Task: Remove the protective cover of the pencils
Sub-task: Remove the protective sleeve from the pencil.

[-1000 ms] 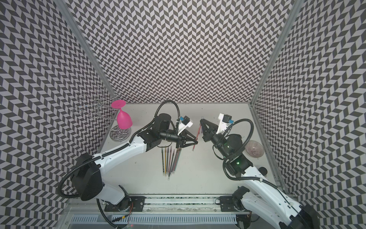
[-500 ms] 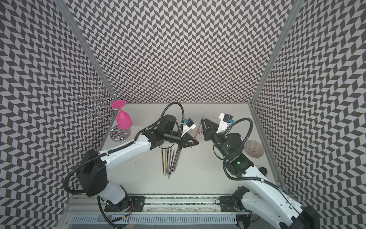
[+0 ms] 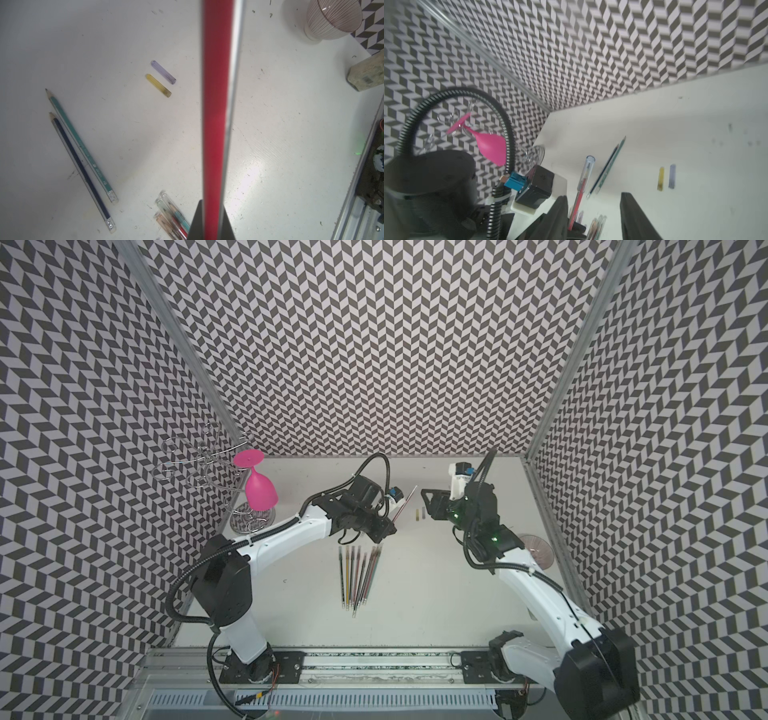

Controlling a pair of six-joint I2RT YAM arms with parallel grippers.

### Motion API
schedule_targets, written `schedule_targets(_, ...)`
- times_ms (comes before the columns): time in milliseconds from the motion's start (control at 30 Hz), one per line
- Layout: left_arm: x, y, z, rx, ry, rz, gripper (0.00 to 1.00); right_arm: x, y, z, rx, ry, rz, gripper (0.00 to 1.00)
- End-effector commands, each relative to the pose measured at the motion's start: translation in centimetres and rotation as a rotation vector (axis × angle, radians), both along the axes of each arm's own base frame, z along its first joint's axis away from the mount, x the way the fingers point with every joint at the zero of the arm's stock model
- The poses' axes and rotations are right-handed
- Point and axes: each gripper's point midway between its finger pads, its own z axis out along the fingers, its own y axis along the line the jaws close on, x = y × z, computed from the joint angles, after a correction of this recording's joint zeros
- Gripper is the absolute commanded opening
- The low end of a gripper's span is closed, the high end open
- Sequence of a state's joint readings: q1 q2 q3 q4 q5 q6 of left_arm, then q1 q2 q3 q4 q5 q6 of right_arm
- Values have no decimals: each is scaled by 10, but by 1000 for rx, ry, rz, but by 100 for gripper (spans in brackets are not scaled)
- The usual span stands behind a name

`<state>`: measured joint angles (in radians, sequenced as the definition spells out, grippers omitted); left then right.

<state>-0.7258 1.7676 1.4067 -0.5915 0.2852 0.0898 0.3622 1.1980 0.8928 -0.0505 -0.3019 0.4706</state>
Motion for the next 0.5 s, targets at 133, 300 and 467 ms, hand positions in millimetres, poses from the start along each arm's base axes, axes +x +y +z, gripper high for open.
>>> schedule_targets(133, -16, -10, 3, 31, -25, -87, 0, -5, 25, -22, 36, 112, 177, 43)
schedule_targets(300, -18, -12, 4, 27, -25, -93, 0, -3, 25, -31, 81, 160, 193, 39)
schedule_targets(467, -18, -12, 3, 27, -24, -93, 0, -2, 17, -29, 128, 159, 168, 33)
